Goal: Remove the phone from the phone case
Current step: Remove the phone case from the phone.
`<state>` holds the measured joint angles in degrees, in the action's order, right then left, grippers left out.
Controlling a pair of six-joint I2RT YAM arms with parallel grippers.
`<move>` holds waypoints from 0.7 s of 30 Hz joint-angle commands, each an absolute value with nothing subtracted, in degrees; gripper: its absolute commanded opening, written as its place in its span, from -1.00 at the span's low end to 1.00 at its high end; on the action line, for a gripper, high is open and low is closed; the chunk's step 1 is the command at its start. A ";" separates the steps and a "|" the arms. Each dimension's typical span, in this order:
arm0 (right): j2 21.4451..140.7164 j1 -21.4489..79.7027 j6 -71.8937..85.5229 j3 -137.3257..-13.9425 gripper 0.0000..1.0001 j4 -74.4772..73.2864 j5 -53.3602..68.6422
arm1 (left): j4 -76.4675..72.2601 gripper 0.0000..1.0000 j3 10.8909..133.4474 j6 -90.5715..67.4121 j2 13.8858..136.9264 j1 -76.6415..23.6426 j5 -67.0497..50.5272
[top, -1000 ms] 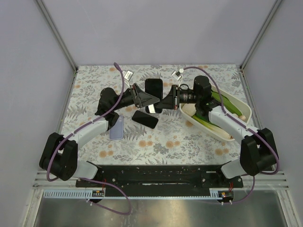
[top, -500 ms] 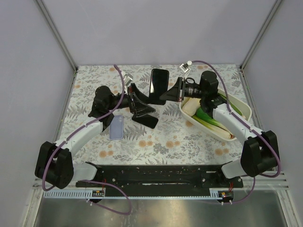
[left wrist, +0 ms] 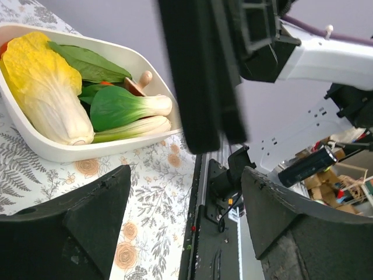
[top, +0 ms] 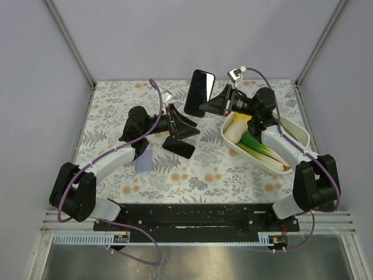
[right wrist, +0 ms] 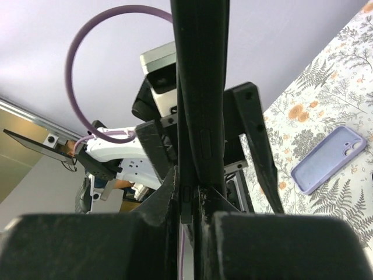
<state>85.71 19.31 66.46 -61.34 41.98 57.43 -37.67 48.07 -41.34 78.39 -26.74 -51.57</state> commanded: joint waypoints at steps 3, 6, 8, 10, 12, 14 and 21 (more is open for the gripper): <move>85.25 19.16 70.49 -61.26 -1.00 53.08 54.76 | -48.42 0.54 51.06 -51.41 81.91 -27.69 -46.06; 85.34 19.16 70.93 -60.73 -1.00 53.70 54.49 | -51.23 0.54 50.28 -54.57 82.79 -27.77 -45.00; 85.52 19.16 71.02 -60.56 -1.00 54.14 54.23 | -53.70 0.54 50.01 -56.51 83.06 -27.77 -44.83; 85.61 19.16 71.19 -60.38 -1.00 54.32 54.14 | -54.23 0.54 50.18 -57.13 82.88 -27.77 -44.73; 85.52 19.16 71.19 -60.12 -1.00 54.49 53.79 | -54.14 0.56 50.01 -57.57 82.53 -27.77 -44.30; 85.61 19.07 71.19 -59.86 -1.00 54.58 53.53 | -53.70 0.57 49.84 -57.92 82.53 -27.69 -43.95; 84.82 19.16 70.67 -58.98 -1.00 54.23 52.91 | -51.23 0.57 50.45 -58.88 83.23 -27.69 -42.01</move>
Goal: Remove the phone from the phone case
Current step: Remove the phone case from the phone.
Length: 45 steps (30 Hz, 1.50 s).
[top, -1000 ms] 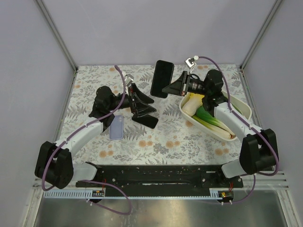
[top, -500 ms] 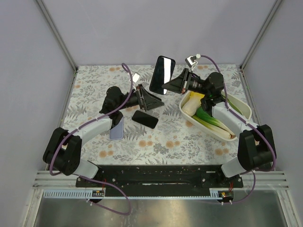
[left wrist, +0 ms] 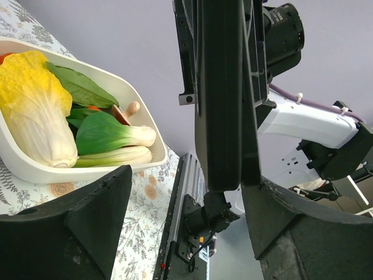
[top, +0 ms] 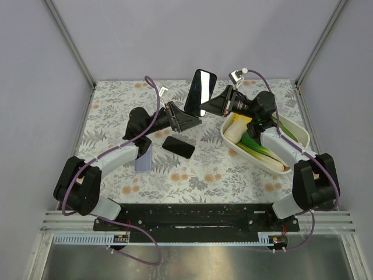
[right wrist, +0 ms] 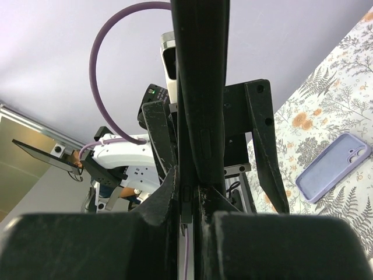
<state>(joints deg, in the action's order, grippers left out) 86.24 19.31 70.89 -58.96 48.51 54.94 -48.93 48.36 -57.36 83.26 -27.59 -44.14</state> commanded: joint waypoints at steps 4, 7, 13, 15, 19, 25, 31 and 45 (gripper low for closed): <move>84.64 19.16 70.58 -58.36 -1.00 54.31 52.47 | -50.71 0.57 50.36 -59.85 83.76 -27.51 -40.96; 84.64 19.16 71.36 -57.83 -1.00 55.28 51.77 | -50.71 0.57 49.84 -60.03 83.85 -27.33 -40.08; 84.29 19.07 73.04 -57.39 -1.00 56.16 50.28 | -50.36 0.58 48.52 -58.45 82.71 -27.07 -39.81; 84.38 18.99 73.74 -57.31 -1.00 56.60 49.92 | -50.01 0.59 48.34 -57.92 82.27 -27.07 -39.73; 84.11 18.81 75.41 -56.52 -1.00 57.83 48.43 | -49.74 0.63 47.38 -57.22 81.56 -27.07 -38.41; 83.76 18.81 75.59 -55.46 -1.00 58.01 47.46 | -49.66 0.68 47.72 -57.92 81.83 -27.07 -37.71; 83.67 18.81 76.46 -55.02 -1.00 58.53 47.02 | -48.26 0.68 49.22 -58.45 83.06 -26.98 -37.53; 82.62 18.98 77.08 -53.97 -1.00 59.50 46.85 | -45.26 0.69 50.63 -58.36 83.32 -25.31 -37.18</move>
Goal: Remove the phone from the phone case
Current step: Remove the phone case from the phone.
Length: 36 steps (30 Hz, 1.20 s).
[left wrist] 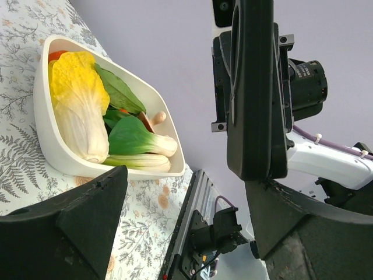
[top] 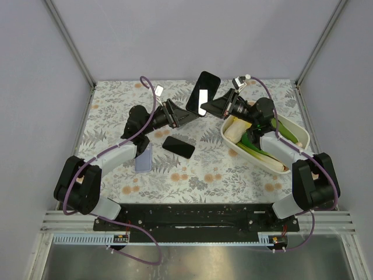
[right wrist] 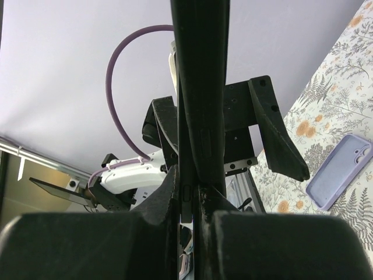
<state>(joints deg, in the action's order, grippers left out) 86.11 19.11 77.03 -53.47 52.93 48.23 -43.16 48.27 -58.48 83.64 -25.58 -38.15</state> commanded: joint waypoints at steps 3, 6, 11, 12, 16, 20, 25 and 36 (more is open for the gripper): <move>82.62 19.07 77.08 -53.79 -1.00 59.59 46.76 | -46.49 0.70 50.19 -59.06 83.49 -25.31 -37.09; 82.53 19.33 76.99 -53.70 -1.00 59.50 47.02 | -45.97 0.71 50.62 -59.15 83.76 -25.31 -37.09; 82.27 19.86 76.64 -53.70 -1.00 59.06 47.90 | -45.62 0.72 51.33 -58.80 84.29 -24.35 -37.35; 82.35 20.04 76.64 -53.96 -1.00 59.06 48.34 | -45.88 0.72 51.24 -58.97 84.20 -24.08 -37.27; 81.91 20.92 76.20 -54.23 -1.00 59.15 49.30 | -46.14 0.72 51.50 -58.97 84.29 -23.29 -37.62; 81.74 21.97 74.89 -54.49 -1.00 58.10 50.45 | -46.84 0.72 52.12 -59.41 84.55 -22.76 -38.41; 81.83 22.85 72.25 -54.49 -1.00 56.08 51.59 | -46.93 0.73 53.96 -59.24 85.08 -22.76 -40.25; 82.97 25.05 66.54 -56.34 -1.00 50.81 57.04 | -45.36 0.37 59.67 -55.03 86.40 -24.43 -47.19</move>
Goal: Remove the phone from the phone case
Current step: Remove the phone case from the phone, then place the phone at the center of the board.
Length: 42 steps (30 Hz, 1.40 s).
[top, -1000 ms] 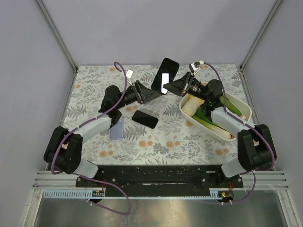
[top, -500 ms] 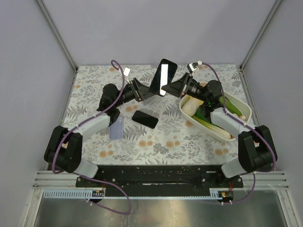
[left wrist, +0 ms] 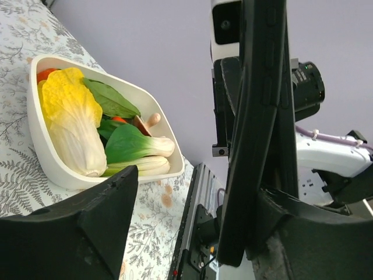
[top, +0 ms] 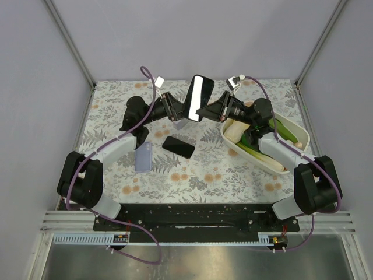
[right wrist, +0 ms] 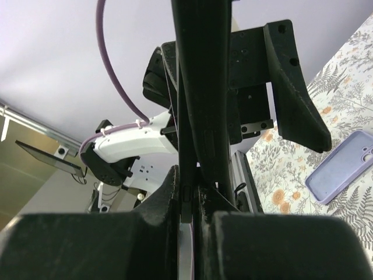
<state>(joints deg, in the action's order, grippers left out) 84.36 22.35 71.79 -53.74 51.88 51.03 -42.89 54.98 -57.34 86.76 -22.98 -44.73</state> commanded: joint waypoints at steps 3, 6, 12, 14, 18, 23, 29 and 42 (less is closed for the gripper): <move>82.71 25.40 63.64 -56.08 -1.00 47.56 57.92 | -45.09 0.28 59.94 -54.23 86.49 -25.05 -47.90; 82.18 25.58 60.83 -55.46 -1.00 45.01 58.88 | -44.65 0.08 61.08 -53.97 86.83 -25.05 -48.95; 81.21 25.84 62.66 -55.63 -1.00 47.54 61.78 | -40.88 -0.94 62.93 -49.24 87.10 -24.70 -49.66; 80.69 26.01 63.28 -55.90 -1.00 47.99 62.92 | -38.33 -1.00 63.19 -46.42 87.10 -24.00 -49.40; 79.72 26.37 63.63 -56.16 -1.00 48.08 65.29 | -33.50 -1.00 63.54 -40.80 87.19 -21.37 -48.08; 78.40 26.54 61.53 -55.37 -1.00 45.80 67.76 | -29.97 -1.00 61.88 -37.62 86.66 -18.38 -47.46; 77.61 26.28 51.20 -50.19 -1.00 35.30 71.37 | -29.45 -1.00 57.75 -38.15 83.41 -12.84 -49.48; 83.48 29.18 2.29 -51.41 -1.00 -15.28 58.72 | -10.29 -1.00 59.24 -25.22 72.78 -9.50 -47.98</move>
<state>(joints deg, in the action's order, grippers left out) 80.20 28.03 13.37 -50.17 -7.79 60.75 -14.57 56.45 -30.83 76.29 -10.37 -48.58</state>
